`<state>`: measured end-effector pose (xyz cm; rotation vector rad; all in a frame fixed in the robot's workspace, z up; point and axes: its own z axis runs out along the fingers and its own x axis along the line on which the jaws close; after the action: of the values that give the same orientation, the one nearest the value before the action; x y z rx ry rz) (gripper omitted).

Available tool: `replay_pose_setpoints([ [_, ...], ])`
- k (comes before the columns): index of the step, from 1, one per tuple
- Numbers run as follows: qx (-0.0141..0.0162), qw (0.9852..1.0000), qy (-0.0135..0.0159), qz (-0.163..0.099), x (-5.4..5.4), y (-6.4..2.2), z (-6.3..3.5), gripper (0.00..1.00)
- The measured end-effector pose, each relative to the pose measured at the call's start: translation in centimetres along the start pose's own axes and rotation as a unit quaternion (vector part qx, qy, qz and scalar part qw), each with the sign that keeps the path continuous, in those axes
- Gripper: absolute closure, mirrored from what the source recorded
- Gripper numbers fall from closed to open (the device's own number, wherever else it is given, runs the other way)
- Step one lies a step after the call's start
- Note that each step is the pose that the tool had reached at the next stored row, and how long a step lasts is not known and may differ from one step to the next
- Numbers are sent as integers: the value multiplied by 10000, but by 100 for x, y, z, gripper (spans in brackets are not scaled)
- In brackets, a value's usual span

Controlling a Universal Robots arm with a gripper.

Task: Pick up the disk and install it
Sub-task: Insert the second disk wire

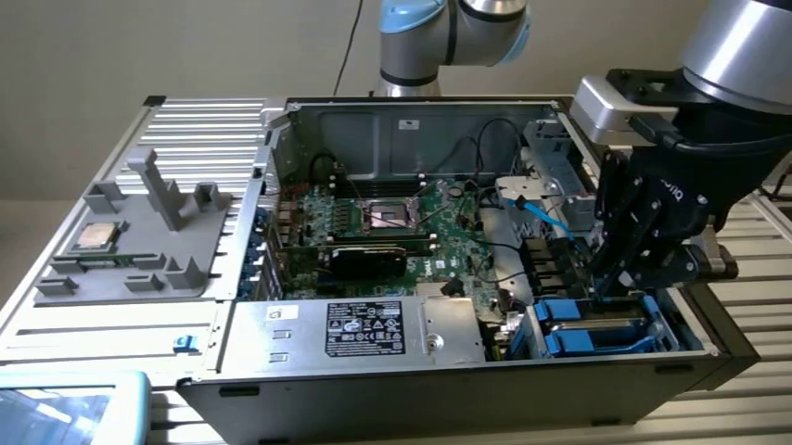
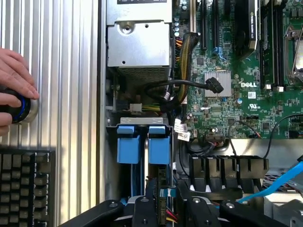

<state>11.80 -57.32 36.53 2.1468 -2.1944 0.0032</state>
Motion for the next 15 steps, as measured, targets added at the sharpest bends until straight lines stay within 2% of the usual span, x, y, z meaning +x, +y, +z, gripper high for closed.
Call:
replay_pose_setpoints([
  [6, 3, 10000, 71, 2, -96, -7, -128, 70],
  [15, 0, 10000, 80, -12, -108, -14, -130, 70],
])
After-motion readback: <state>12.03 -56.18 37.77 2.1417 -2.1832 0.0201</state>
